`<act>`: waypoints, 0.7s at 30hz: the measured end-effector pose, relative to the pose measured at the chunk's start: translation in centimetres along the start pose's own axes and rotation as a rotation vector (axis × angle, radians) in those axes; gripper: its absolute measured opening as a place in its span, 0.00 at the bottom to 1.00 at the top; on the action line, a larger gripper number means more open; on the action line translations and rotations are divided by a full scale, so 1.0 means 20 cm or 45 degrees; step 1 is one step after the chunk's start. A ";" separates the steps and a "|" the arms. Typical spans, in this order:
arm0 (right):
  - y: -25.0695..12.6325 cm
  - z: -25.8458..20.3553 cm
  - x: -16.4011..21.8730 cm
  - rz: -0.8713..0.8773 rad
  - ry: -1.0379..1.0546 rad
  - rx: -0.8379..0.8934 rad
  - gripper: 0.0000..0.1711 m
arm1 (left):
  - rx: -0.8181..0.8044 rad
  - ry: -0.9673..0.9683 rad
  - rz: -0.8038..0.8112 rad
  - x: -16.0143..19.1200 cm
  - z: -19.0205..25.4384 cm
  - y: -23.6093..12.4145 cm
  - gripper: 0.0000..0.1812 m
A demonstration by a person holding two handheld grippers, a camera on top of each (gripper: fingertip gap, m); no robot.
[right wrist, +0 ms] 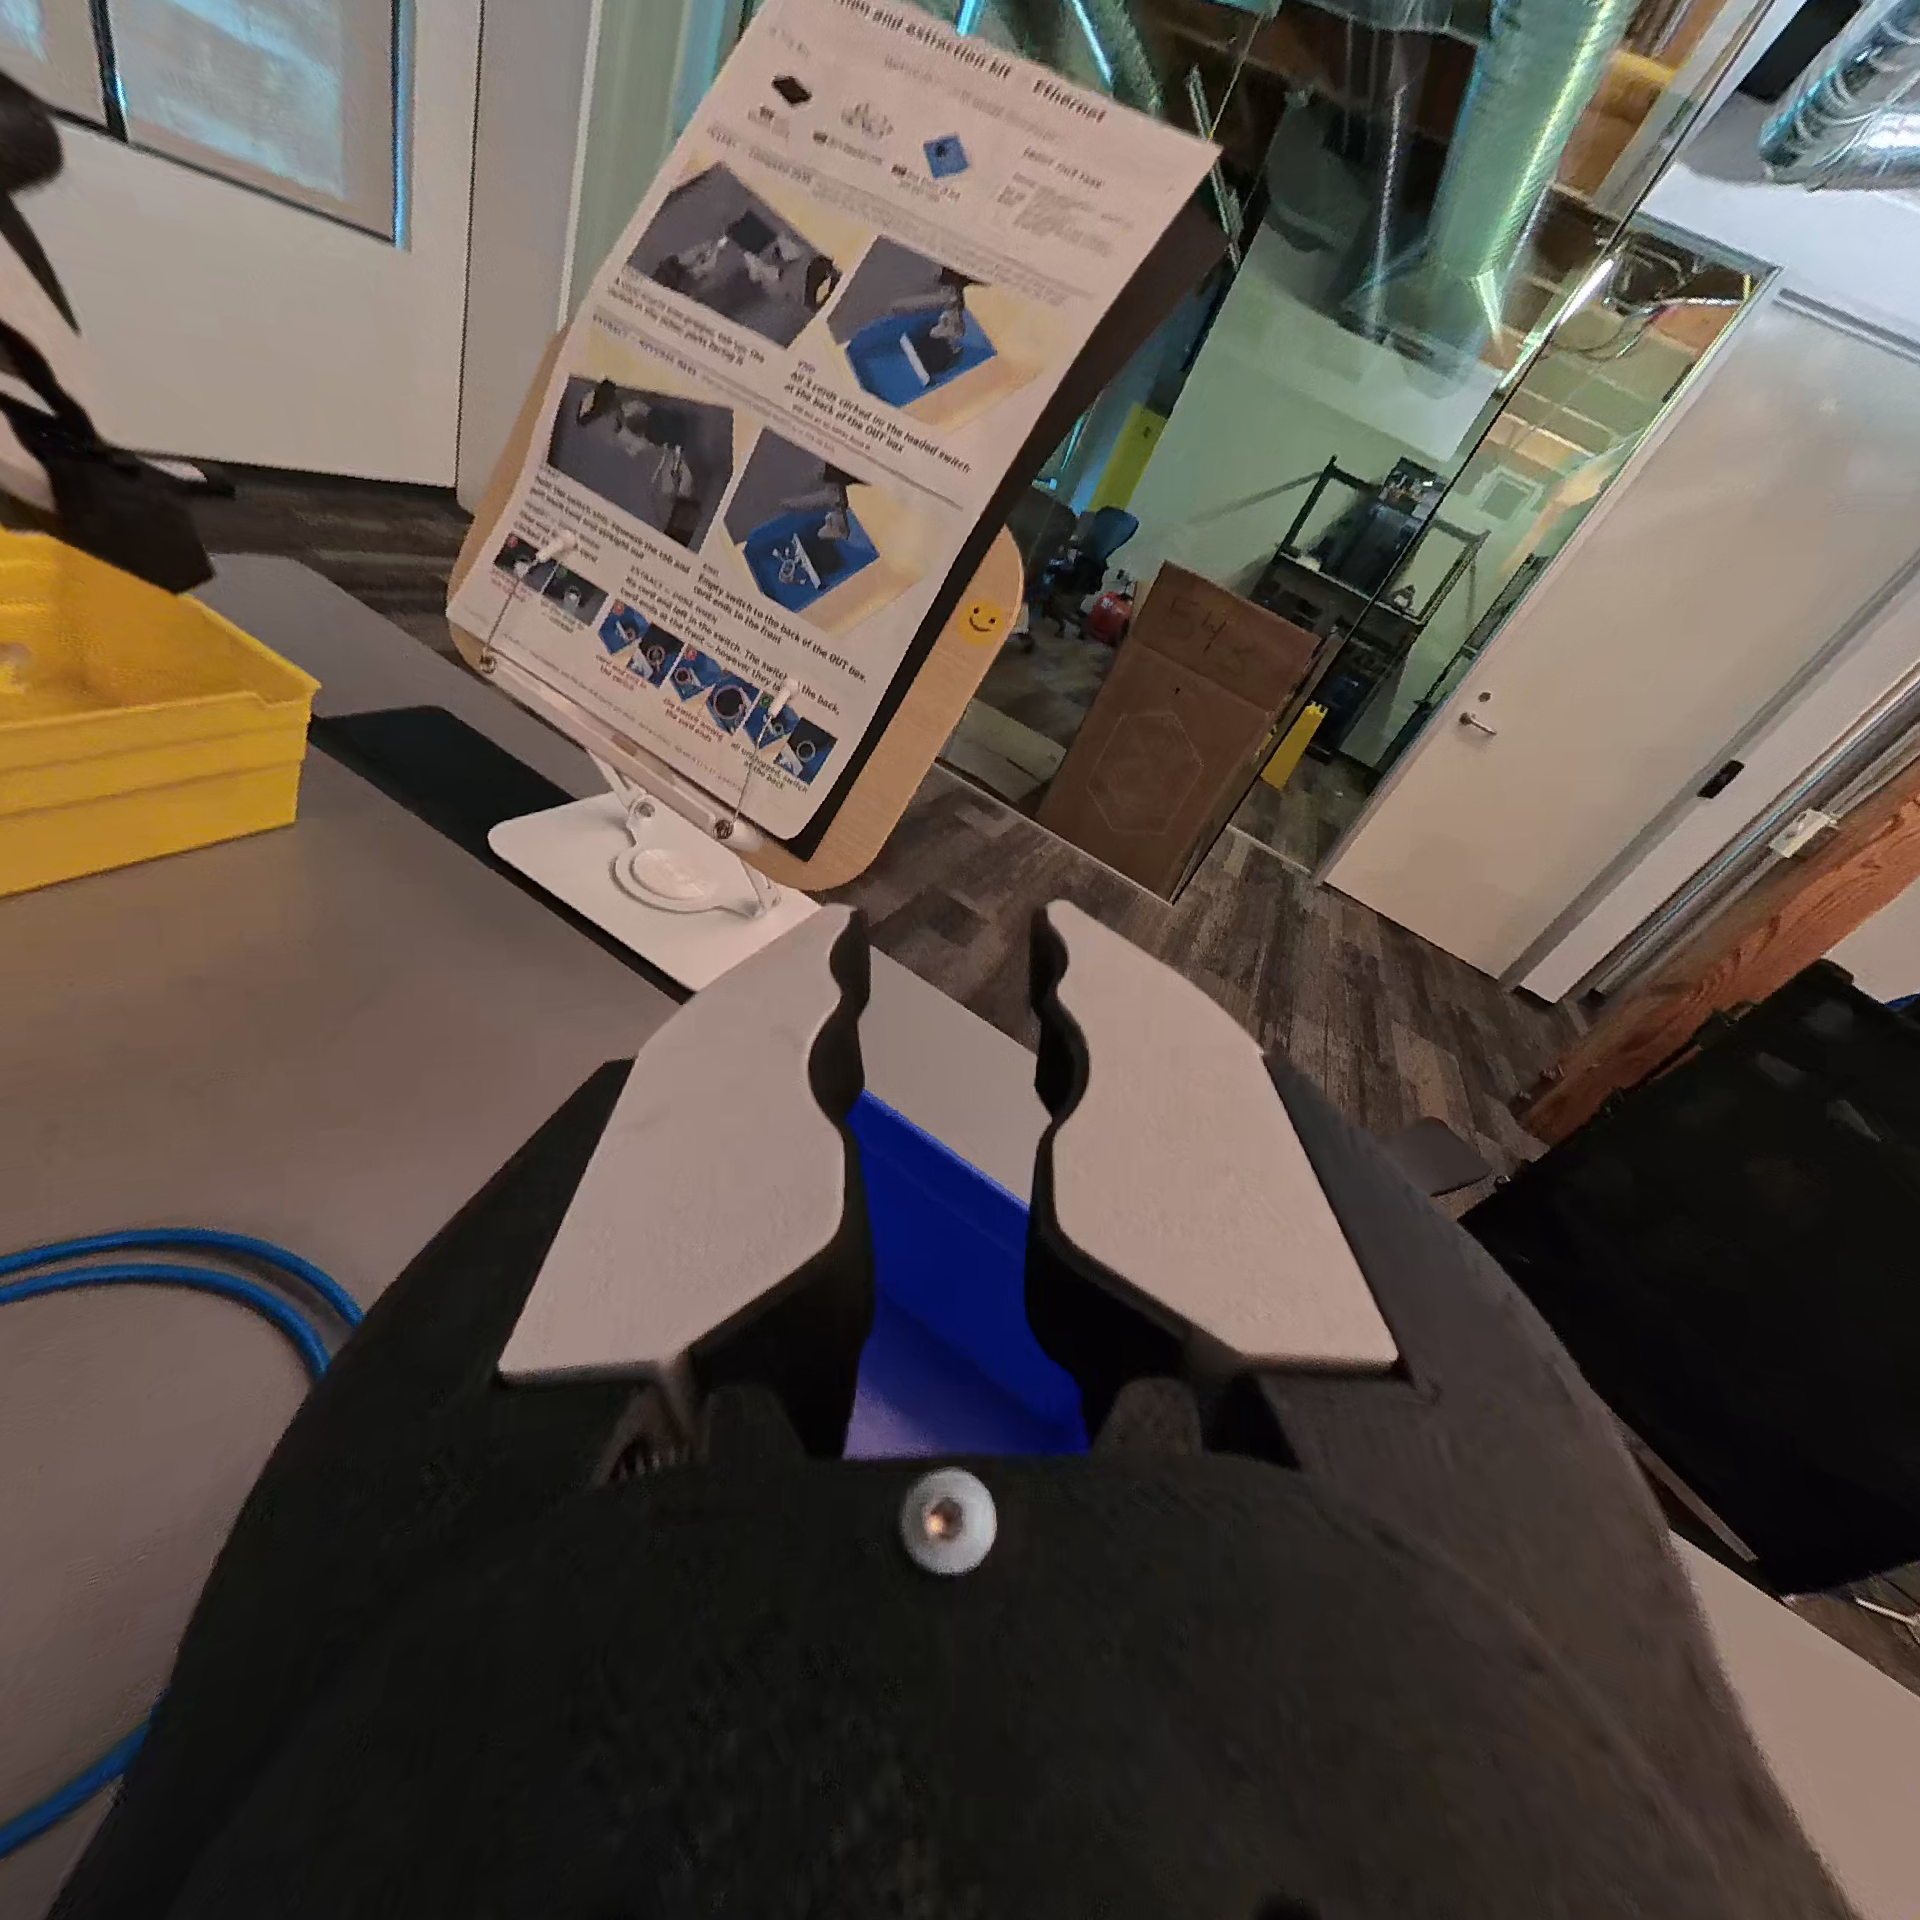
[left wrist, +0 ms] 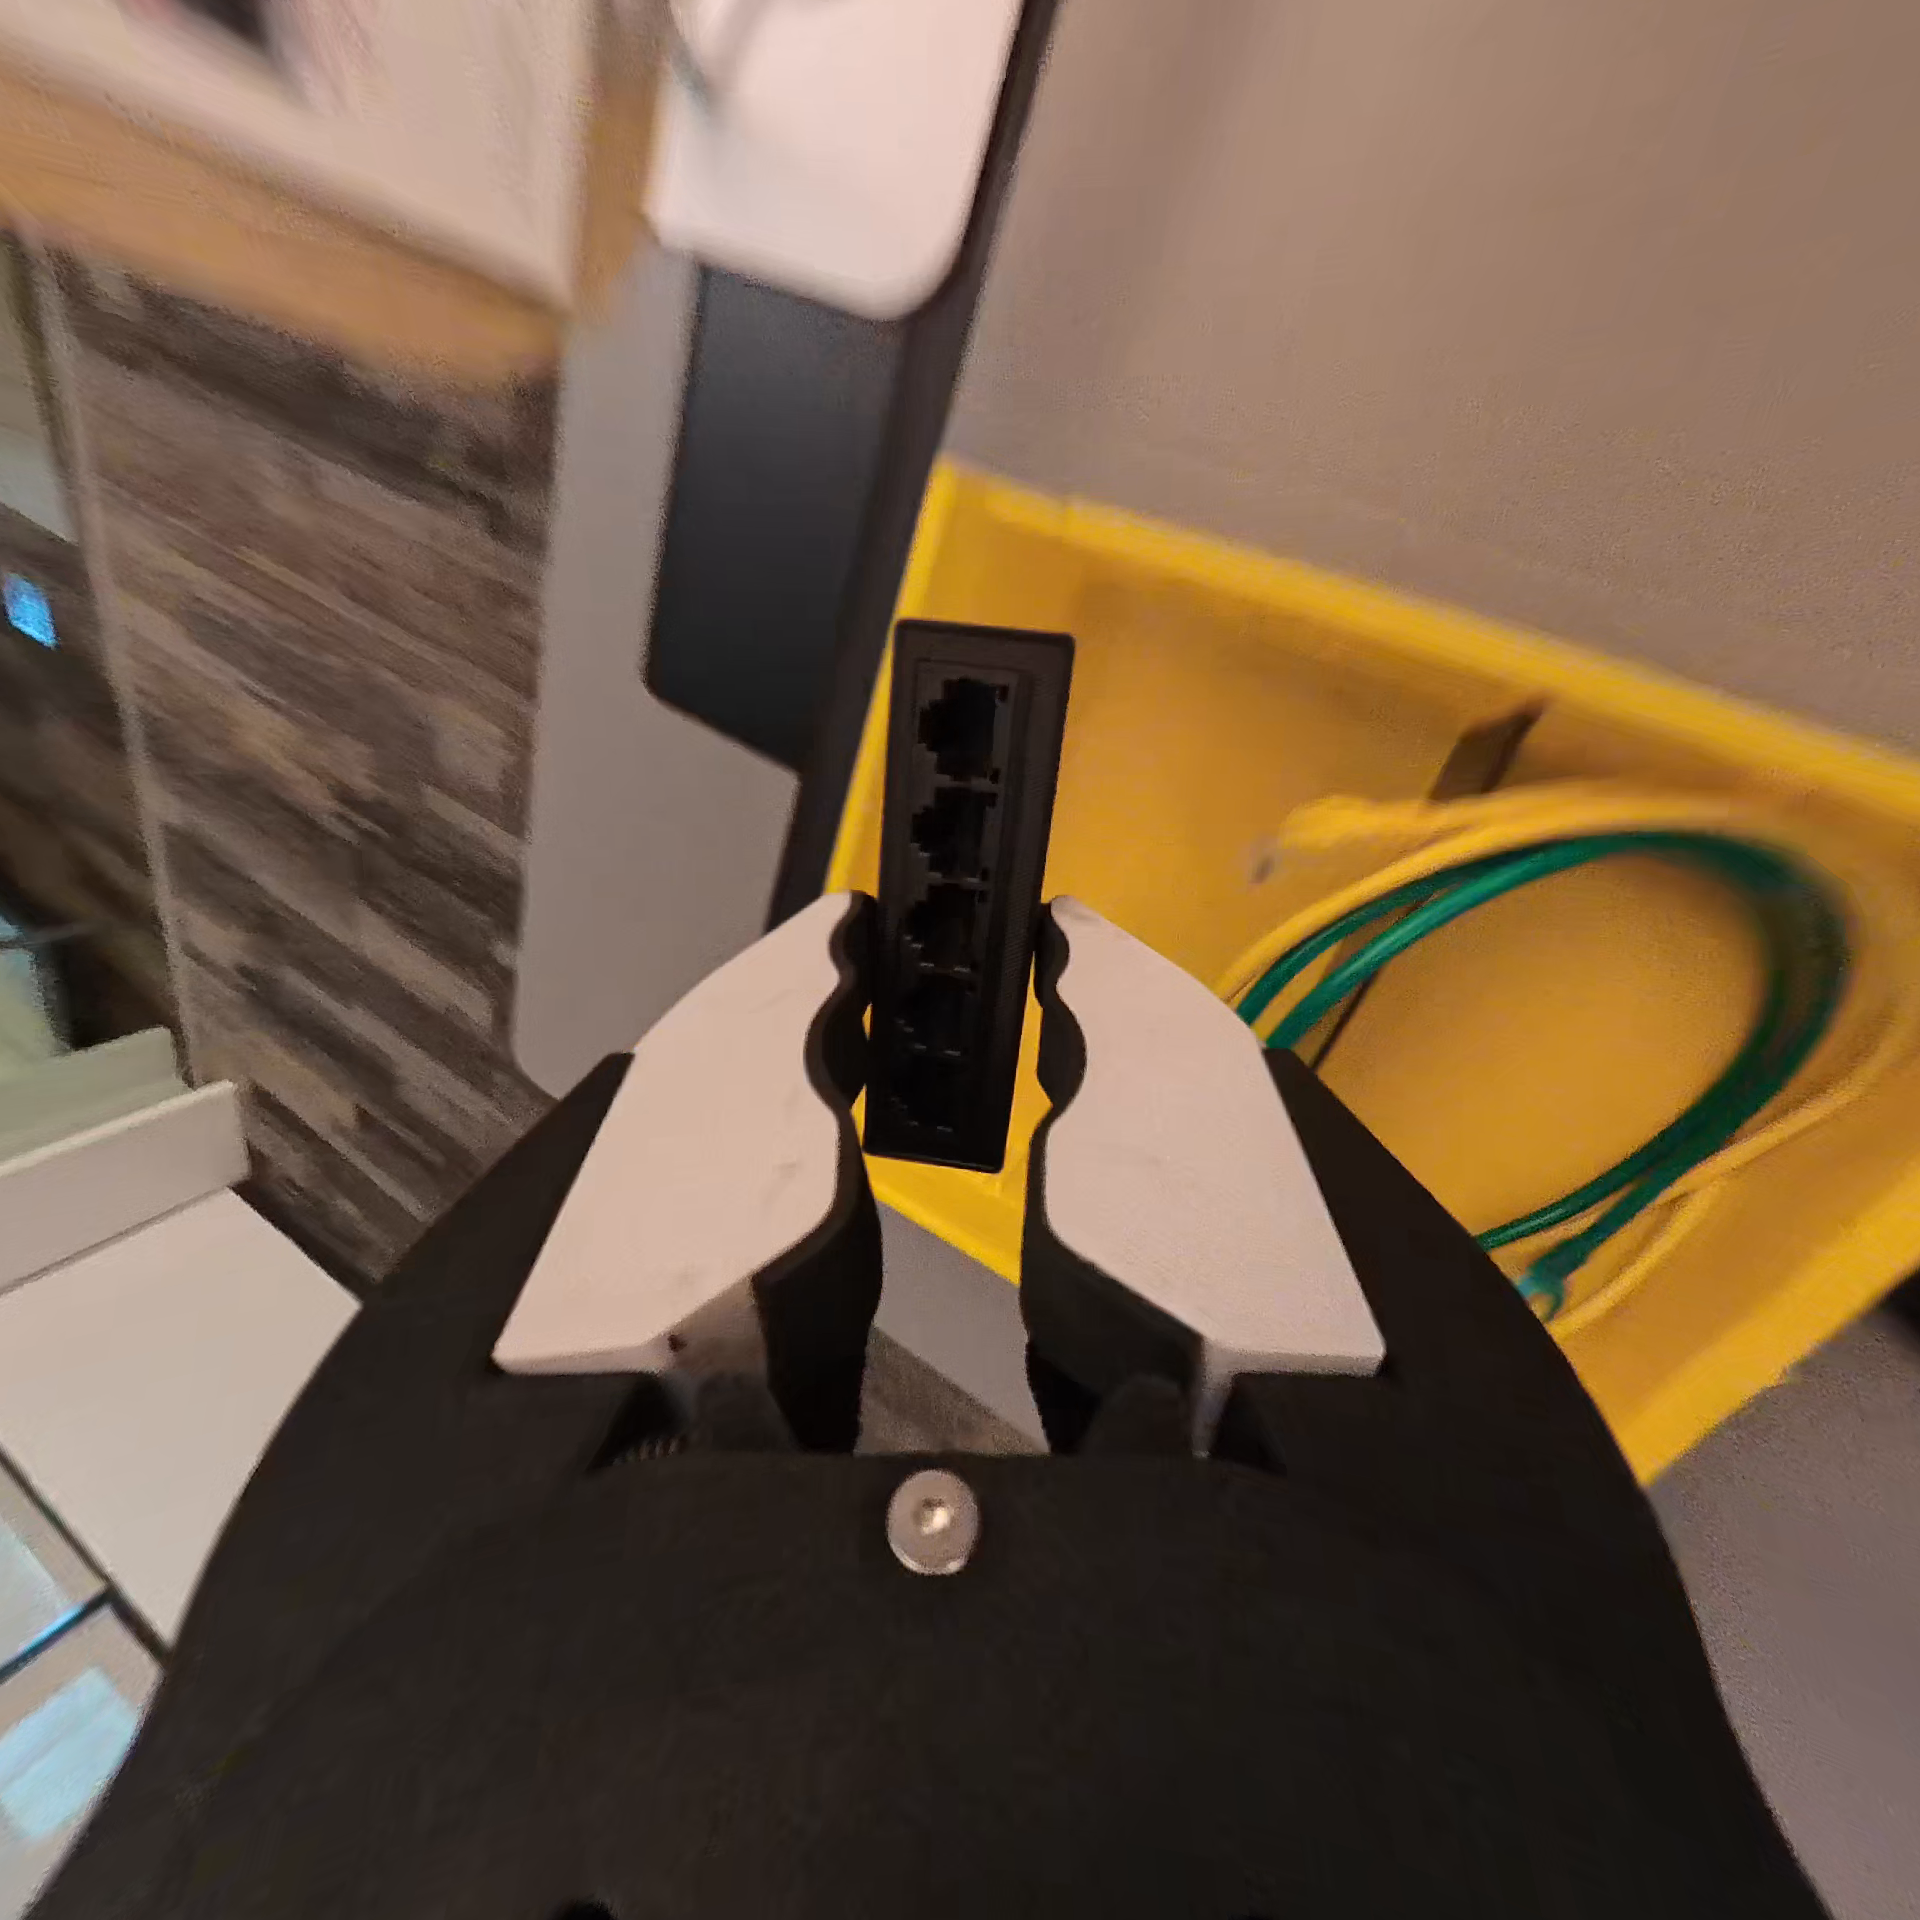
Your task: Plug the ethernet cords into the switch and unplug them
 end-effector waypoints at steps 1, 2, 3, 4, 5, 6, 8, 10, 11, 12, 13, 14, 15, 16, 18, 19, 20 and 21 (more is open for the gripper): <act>-0.01 0.00 -0.01 0.017 0.014 -0.002 0.18 | -0.017 -0.006 0.078 -0.12 0.05 -0.08 0.15; -0.02 0.00 -0.01 0.030 0.030 -0.012 0.18 | 0.012 -0.001 0.161 -0.25 0.14 -0.13 0.15; -0.03 0.00 -0.01 0.038 0.043 -0.026 0.18 | 0.072 0.031 0.229 -0.38 0.25 -0.15 0.15; -0.04 0.00 -0.02 0.048 0.048 -0.034 0.18 | 0.122 0.080 0.270 -0.49 0.37 -0.14 0.15; -0.05 0.00 -0.03 0.062 0.046 -0.034 0.18 | 0.162 0.136 0.281 -0.58 0.49 -0.10 0.15; -0.05 -0.01 -0.04 0.076 0.045 -0.040 0.18 | 0.205 0.191 0.261 -0.65 0.59 -0.04 0.15; -0.06 -0.03 -0.06 0.102 0.042 -0.067 0.18 | 0.249 0.242 0.181 -0.76 0.73 0.14 0.15; -0.08 -0.04 -0.07 0.114 0.029 -0.084 0.18 | 0.263 0.243 0.116 -0.83 0.81 0.32 0.15; -0.09 -0.05 -0.08 0.120 0.027 -0.091 0.18 | 0.295 0.232 0.100 -0.85 0.83 0.39 0.15; -0.10 -0.05 -0.08 0.130 0.032 -0.103 0.18 | 0.327 0.216 0.092 -0.86 0.85 0.45 0.15; -0.11 -0.05 -0.09 0.151 0.045 -0.116 0.18 | 0.355 0.199 0.083 -0.87 0.86 0.49 0.15; -0.12 -0.05 -0.10 0.177 0.057 -0.129 0.18 | 0.376 0.185 0.063 -0.87 0.86 0.53 0.15; -0.12 -0.05 -0.10 0.200 0.072 -0.142 0.18 | 0.386 0.179 0.034 -0.86 0.85 0.57 0.15; -0.13 -0.05 -0.11 0.216 0.087 -0.157 0.18 | 0.384 0.175 0.002 -0.85 0.84 0.60 0.15; -0.13 -0.04 -0.11 0.220 0.110 -0.184 0.18 | 0.424 0.161 -0.034 -0.84 0.83 0.64 0.15; -0.13 -0.03 -0.10 0.220 0.116 -0.188 0.18 | 0.450 0.152 -0.031 -0.84 0.83 0.65 0.15; -0.14 -0.03 -0.10 0.224 0.119 -0.186 0.18 | 0.468 0.146 -0.023 -0.83 0.83 0.66 0.15; -0.14 -0.02 -0.10 0.228 0.124 -0.188 0.18 | 0.487 0.147 -0.018 -0.83 0.83 0.67 0.15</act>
Point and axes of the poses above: each gripper's, where its closed fingertips meet, y out along the fingers, x out of its underside, z = x × y across the jaws, the point moved 9 cm from there along -y, back along the fingers, and after that the axes turned 5 degrees about z, right-handed, at the moved point
